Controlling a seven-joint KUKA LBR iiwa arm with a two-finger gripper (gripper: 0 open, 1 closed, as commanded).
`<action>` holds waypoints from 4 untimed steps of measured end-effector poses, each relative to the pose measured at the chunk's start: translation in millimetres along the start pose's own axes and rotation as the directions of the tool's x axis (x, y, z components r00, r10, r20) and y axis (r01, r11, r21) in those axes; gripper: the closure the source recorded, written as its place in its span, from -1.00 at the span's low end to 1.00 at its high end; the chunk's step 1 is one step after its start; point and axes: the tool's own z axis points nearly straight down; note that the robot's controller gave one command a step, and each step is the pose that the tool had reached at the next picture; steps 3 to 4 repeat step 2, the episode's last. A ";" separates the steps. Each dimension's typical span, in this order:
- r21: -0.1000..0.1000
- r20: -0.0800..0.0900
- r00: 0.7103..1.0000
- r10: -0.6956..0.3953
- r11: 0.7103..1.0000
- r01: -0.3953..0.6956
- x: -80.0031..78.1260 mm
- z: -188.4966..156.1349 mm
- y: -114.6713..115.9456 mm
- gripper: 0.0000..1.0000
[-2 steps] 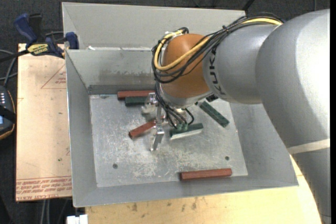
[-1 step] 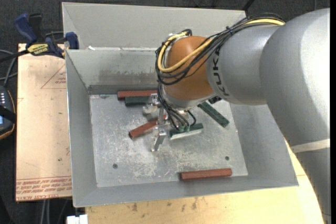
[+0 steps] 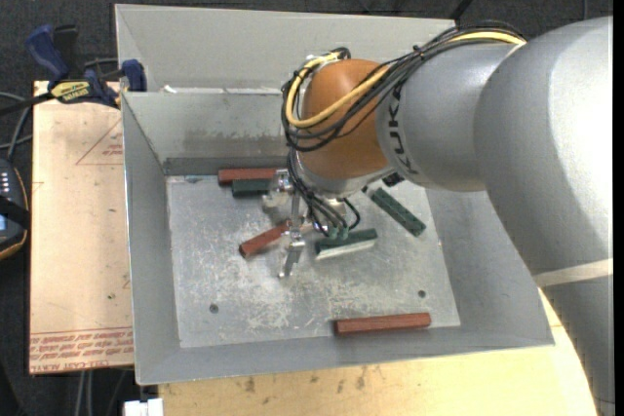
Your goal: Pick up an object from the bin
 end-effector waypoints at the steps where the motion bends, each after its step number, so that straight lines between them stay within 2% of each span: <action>1: -0.003 0.009 1.000 0.008 1.000 -0.008 3.8 -3.3 -3.7 1.00; 4: -0.003 0.009 1.000 0.008 1.000 -0.008 3.8 -3.3 -3.8 1.00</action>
Offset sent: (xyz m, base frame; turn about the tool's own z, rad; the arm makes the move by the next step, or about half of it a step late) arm 0.0000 0.0000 0.0000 0.0000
